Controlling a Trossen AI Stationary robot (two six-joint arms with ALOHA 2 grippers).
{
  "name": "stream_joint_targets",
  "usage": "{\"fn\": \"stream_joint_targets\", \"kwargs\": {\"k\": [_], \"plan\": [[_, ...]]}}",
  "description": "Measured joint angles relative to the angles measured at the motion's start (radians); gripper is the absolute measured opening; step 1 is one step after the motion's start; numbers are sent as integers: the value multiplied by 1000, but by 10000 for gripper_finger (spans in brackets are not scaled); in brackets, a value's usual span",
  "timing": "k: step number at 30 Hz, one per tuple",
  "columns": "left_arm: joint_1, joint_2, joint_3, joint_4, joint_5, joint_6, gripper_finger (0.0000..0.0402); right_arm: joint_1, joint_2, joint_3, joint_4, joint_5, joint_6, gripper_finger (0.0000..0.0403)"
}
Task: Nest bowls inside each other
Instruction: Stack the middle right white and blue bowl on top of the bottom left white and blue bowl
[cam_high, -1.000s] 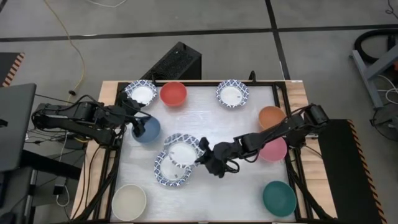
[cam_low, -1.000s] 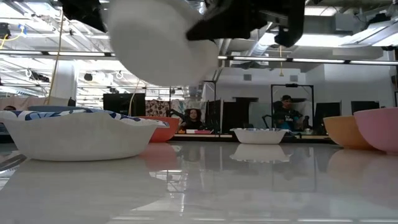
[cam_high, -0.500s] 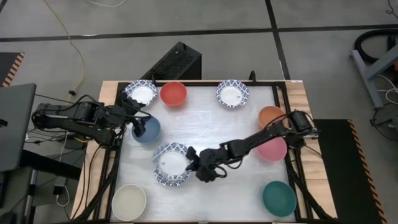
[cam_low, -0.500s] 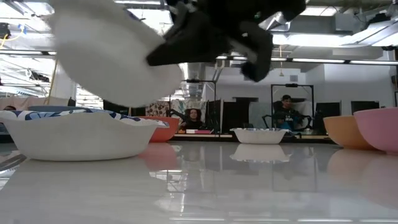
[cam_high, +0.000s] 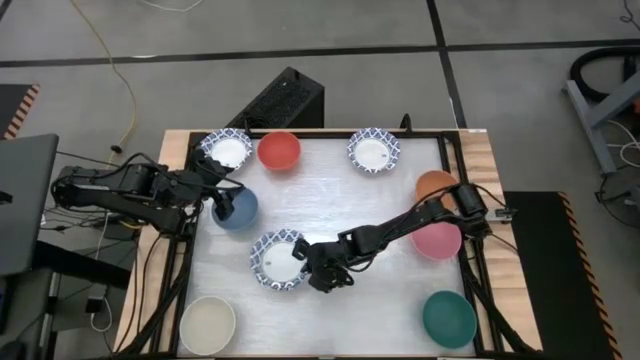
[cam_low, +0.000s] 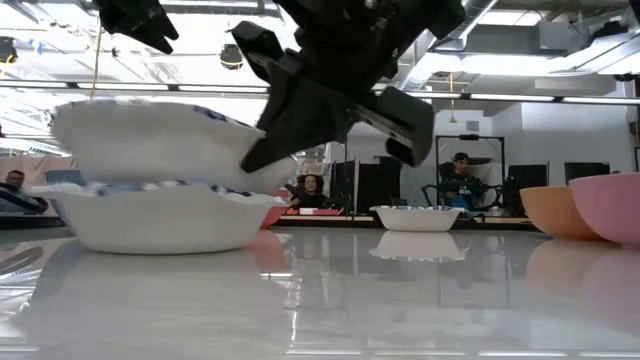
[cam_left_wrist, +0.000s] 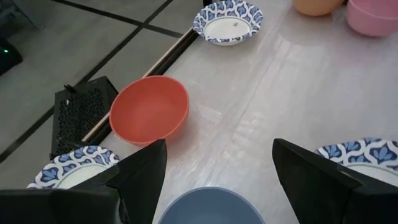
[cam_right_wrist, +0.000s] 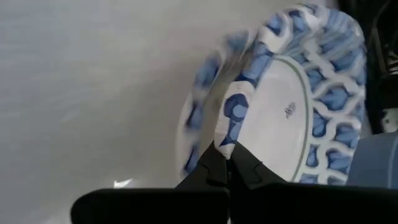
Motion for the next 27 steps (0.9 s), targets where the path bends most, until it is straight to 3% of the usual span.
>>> {"fn": "stream_joint_targets", "kwargs": {"k": [13, 17, 27], "plan": [[0, 0, 0, 4, -1, -10, 281, -7, -2, -1, -15, 23, 13, 43], [1, 0, 0, 2, -44, -28, 281, -16, -4, -1, -14, 42, 51, 51], [1, 45, 0, -2, -105, -15, 281, -19, -9, -1, -4, 34, 64, 110]]}}
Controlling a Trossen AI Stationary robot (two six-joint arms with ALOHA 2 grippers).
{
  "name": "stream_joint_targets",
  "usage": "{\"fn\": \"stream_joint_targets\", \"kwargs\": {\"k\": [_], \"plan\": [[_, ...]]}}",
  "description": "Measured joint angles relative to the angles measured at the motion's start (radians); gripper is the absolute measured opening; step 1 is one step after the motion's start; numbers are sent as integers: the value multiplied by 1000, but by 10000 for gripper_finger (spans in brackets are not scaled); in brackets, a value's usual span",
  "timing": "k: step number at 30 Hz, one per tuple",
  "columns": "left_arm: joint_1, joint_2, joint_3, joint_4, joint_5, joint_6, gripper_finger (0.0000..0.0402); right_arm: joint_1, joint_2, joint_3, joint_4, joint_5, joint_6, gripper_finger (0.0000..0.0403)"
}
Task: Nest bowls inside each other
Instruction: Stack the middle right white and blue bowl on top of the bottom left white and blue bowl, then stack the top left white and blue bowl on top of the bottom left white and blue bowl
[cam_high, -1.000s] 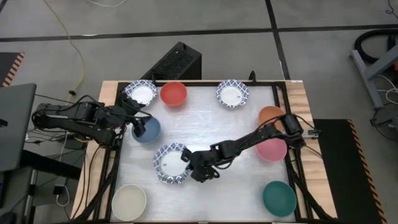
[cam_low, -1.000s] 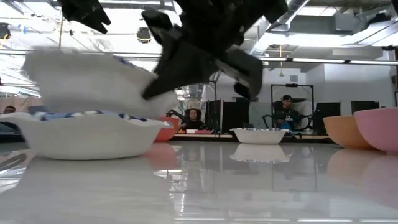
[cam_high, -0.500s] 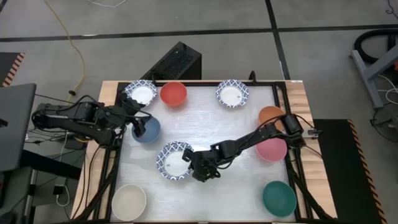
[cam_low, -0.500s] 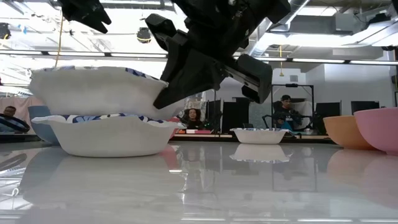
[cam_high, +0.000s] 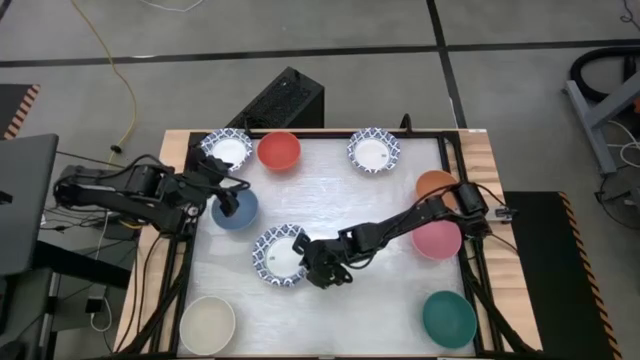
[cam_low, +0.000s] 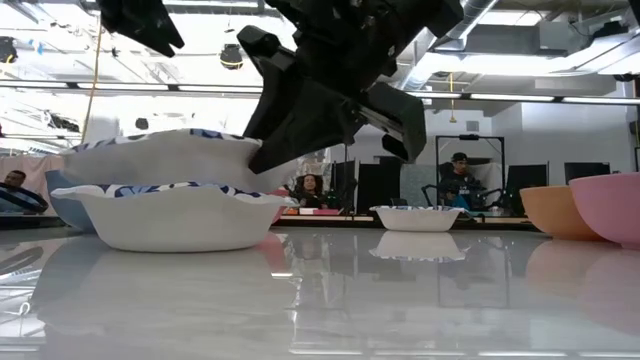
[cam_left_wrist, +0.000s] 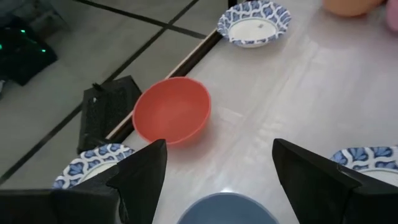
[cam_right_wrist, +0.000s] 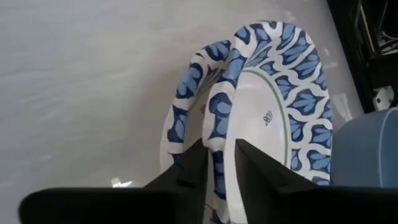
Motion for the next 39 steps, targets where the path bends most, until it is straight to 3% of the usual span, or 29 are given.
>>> {"fn": "stream_joint_targets", "kwargs": {"k": [11, 21, 25, 30, 39], "plan": [[40, 63, 0, -13, 0, 24, 281, -4, -52, 0, -1, 9, 38, 189], [130, 53, 0, -21, 32, 62, 281, -6, -204, 0, -101, 3, 199, 195], [229, 85, 0, -33, -24, 113, 281, -4, -279, 0, -164, 4, 204, 192], [399, 173, 0, -43, -4, 250, 281, -4, -360, 0, -288, 25, 286, 191], [733, 329, 0, 51, 279, 472, 281, 3, -459, 0, -469, 27, 441, 191]]}}
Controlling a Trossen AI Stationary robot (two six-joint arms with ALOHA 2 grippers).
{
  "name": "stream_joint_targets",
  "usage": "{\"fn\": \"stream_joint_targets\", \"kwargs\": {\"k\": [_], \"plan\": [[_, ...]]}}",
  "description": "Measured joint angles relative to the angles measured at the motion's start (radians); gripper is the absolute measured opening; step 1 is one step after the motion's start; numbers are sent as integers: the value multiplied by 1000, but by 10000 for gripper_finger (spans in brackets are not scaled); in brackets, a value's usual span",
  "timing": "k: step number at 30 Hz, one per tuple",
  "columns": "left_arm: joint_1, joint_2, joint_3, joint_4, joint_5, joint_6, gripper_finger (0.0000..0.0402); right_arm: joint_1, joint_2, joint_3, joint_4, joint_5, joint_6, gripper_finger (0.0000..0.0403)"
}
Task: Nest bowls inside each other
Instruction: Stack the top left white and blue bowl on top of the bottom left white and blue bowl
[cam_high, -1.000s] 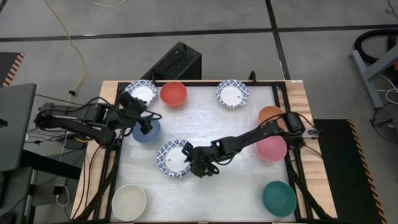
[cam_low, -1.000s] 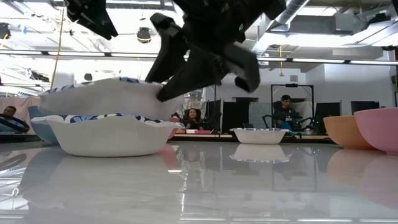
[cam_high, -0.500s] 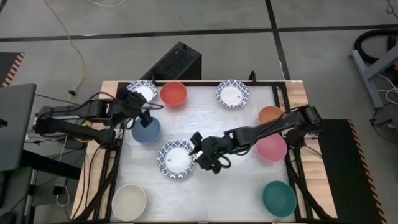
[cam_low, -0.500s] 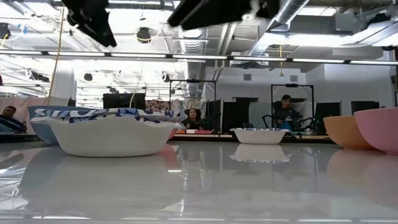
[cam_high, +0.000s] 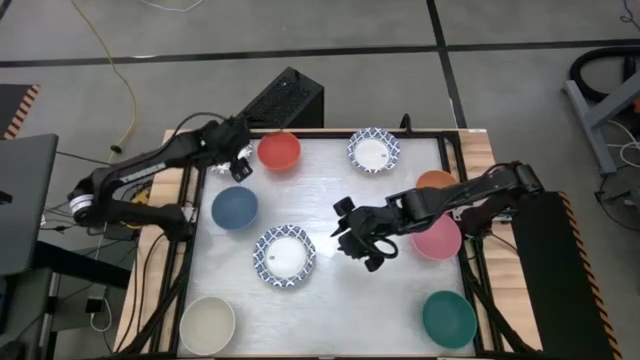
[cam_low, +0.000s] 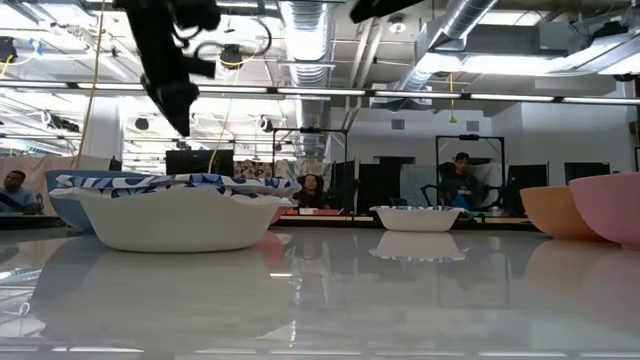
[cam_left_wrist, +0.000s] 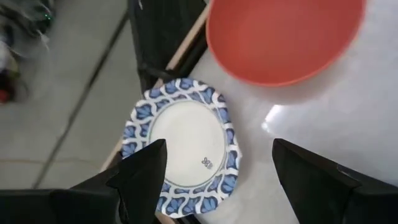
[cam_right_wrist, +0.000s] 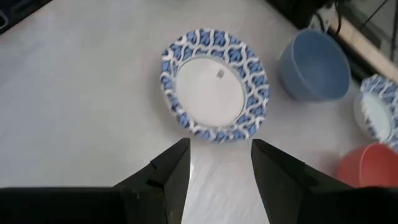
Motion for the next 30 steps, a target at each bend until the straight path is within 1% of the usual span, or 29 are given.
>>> {"fn": "stream_joint_targets", "kwargs": {"k": [3, 6, 11, 16, 19, 26, 30], "plan": [[91, 60, 0, 15, 27, 5, 281, -1, -10, 0, -24, 0, 5, 191], [134, 132, 0, 11, 46, -14, 281, -1, -10, 0, -32, 0, 5, 191], [106, 239, 0, 7, 45, -66, 281, -1, -10, 0, -44, 2, 35, 191], [61, 319, 0, 18, -31, -82, 281, -1, -10, 0, -59, 2, 80, 191], [50, 361, 0, 20, -35, -83, 281, 0, -10, 0, -66, 2, 99, 191], [49, 429, -1, 65, -41, -90, 281, 0, -9, 0, -79, 2, 101, 191], [51, 435, -30, 100, -52, -81, 281, 0, -9, 0, -82, 1, 102, 191]]}}
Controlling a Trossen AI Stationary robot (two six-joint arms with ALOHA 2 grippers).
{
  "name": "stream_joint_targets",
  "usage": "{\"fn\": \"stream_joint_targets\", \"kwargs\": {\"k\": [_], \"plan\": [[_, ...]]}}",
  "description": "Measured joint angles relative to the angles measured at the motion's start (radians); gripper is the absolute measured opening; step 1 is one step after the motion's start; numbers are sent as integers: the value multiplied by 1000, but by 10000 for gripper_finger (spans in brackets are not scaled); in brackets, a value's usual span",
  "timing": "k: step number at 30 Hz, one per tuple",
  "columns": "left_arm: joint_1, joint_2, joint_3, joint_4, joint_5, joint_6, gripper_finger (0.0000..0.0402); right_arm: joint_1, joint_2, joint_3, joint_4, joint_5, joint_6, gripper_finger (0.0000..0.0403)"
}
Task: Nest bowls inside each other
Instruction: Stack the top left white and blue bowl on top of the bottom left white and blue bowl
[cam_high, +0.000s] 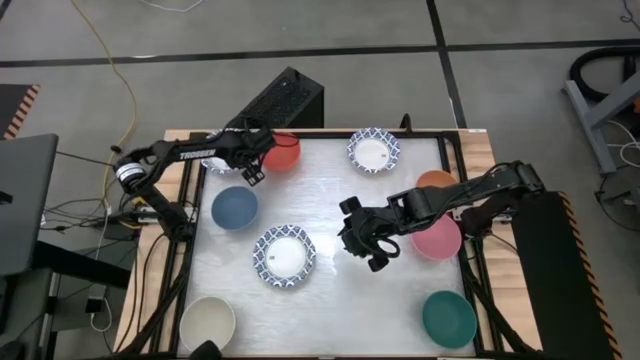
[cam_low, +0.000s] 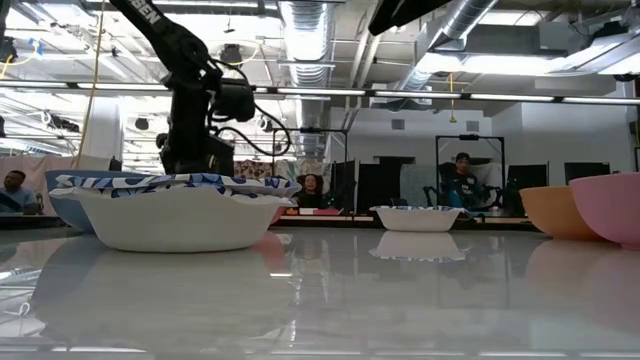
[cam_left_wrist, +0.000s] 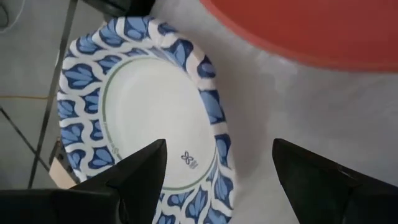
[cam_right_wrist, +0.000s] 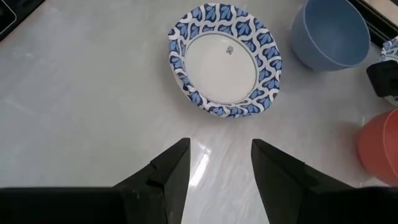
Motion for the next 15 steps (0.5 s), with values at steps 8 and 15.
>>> {"fn": "stream_joint_targets", "kwargs": {"k": [8, 15], "plan": [[38, 0, -55, -5, -3, -1, 274, 4, 0, 0, -7, -1, 22, 191], [44, -1, -80, 6, 19, -11, 190, 6, 0, 0, -2, -2, 25, 191]]}}
